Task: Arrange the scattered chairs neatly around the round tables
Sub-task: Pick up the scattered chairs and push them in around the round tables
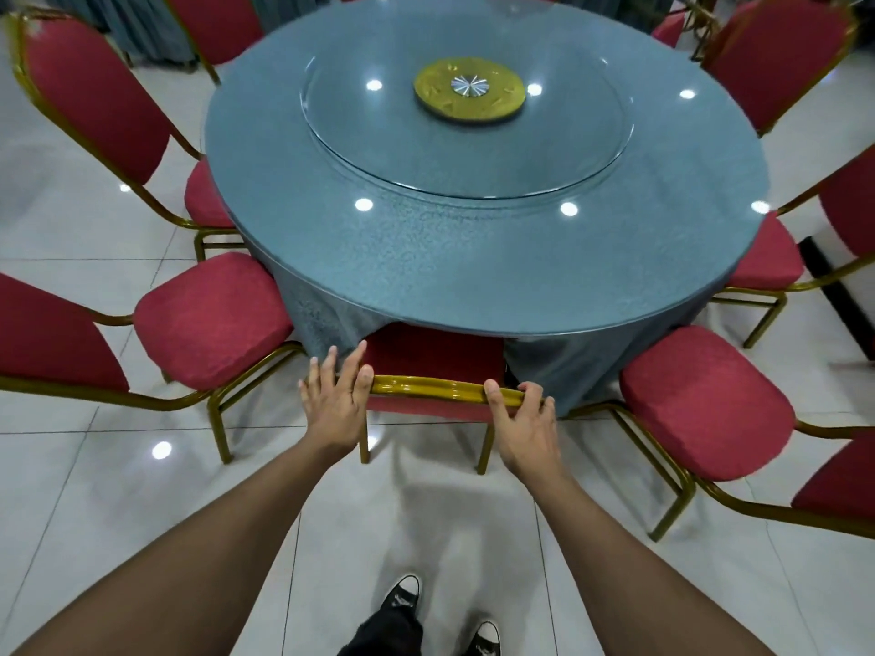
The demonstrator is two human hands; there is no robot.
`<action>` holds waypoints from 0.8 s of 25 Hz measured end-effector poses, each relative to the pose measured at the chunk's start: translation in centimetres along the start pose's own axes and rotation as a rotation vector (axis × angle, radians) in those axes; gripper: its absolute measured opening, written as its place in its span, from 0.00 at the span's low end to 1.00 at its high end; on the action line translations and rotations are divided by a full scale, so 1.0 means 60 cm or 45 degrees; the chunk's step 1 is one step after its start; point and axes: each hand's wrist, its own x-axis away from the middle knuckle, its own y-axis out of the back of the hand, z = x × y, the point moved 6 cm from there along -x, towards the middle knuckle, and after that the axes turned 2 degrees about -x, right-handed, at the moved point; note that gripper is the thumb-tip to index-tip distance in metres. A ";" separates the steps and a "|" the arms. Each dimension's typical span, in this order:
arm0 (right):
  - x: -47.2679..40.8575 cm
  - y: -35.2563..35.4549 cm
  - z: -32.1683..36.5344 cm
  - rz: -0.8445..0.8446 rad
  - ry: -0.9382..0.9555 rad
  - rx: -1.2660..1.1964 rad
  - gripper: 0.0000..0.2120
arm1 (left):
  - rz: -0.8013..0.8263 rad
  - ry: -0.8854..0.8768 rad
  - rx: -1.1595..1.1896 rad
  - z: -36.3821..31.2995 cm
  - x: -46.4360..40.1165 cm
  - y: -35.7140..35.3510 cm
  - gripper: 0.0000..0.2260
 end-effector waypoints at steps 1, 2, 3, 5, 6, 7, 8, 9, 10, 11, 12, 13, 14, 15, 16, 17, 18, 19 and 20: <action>0.000 -0.007 0.009 -0.004 -0.014 -0.008 0.39 | -0.004 -0.016 -0.010 0.008 -0.012 0.007 0.29; 0.000 -0.015 0.017 -0.006 -0.029 -0.017 0.39 | -0.002 -0.033 -0.020 0.014 -0.023 0.014 0.28; 0.001 -0.022 0.024 -0.011 -0.040 -0.020 0.39 | 0.013 -0.052 -0.024 0.020 -0.034 0.020 0.28; -0.001 -0.029 0.035 -0.015 -0.051 -0.013 0.42 | 0.052 -0.075 -0.028 0.025 -0.049 0.029 0.28; -0.002 -0.030 0.038 -0.011 -0.068 -0.005 0.44 | 0.068 -0.085 -0.042 0.025 -0.052 0.033 0.28; -0.004 -0.029 0.039 0.001 -0.088 0.007 0.45 | 0.082 -0.090 -0.065 0.023 -0.053 0.035 0.29; -0.004 -0.027 0.040 0.020 -0.104 0.021 0.46 | 0.090 -0.086 -0.094 0.021 -0.051 0.037 0.29; -0.003 -0.024 0.040 0.043 -0.107 0.033 0.45 | 0.075 -0.079 -0.130 0.017 -0.047 0.040 0.29; 0.000 -0.021 0.041 0.058 -0.096 0.039 0.44 | 0.033 -0.089 -0.169 0.008 -0.043 0.044 0.27; 0.003 -0.015 0.040 0.061 -0.072 0.045 0.42 | -0.021 -0.128 -0.210 -0.009 -0.038 0.045 0.24; 0.008 -0.009 0.038 0.050 -0.045 0.046 0.38 | -0.063 -0.195 -0.249 -0.031 -0.030 0.043 0.21; 0.013 0.000 0.033 0.025 -0.025 0.034 0.35 | -0.083 -0.282 -0.275 -0.061 -0.020 0.035 0.19; 0.020 0.010 0.024 0.002 -0.013 0.007 0.33 | -0.081 -0.364 -0.293 -0.092 -0.007 0.023 0.17; 0.027 0.021 0.015 -0.018 -0.012 -0.031 0.31 | -0.066 -0.437 -0.315 -0.123 0.007 0.009 0.16; 0.034 0.036 0.003 -0.042 -0.017 -0.070 0.30 | -0.046 -0.508 -0.345 -0.154 0.021 -0.006 0.15; 0.041 0.053 -0.009 -0.072 -0.022 -0.102 0.29 | -0.021 -0.577 -0.367 -0.184 0.034 -0.021 0.15; 0.047 0.078 -0.027 -0.112 -0.028 -0.132 0.28 | 0.015 -0.646 -0.373 -0.217 0.048 -0.040 0.15; 0.053 0.102 -0.044 -0.149 -0.033 -0.154 0.28 | 0.054 -0.699 -0.363 -0.244 0.062 -0.057 0.14; 0.059 0.128 -0.062 -0.187 -0.037 -0.176 0.28 | 0.091 -0.740 -0.342 -0.270 0.075 -0.076 0.14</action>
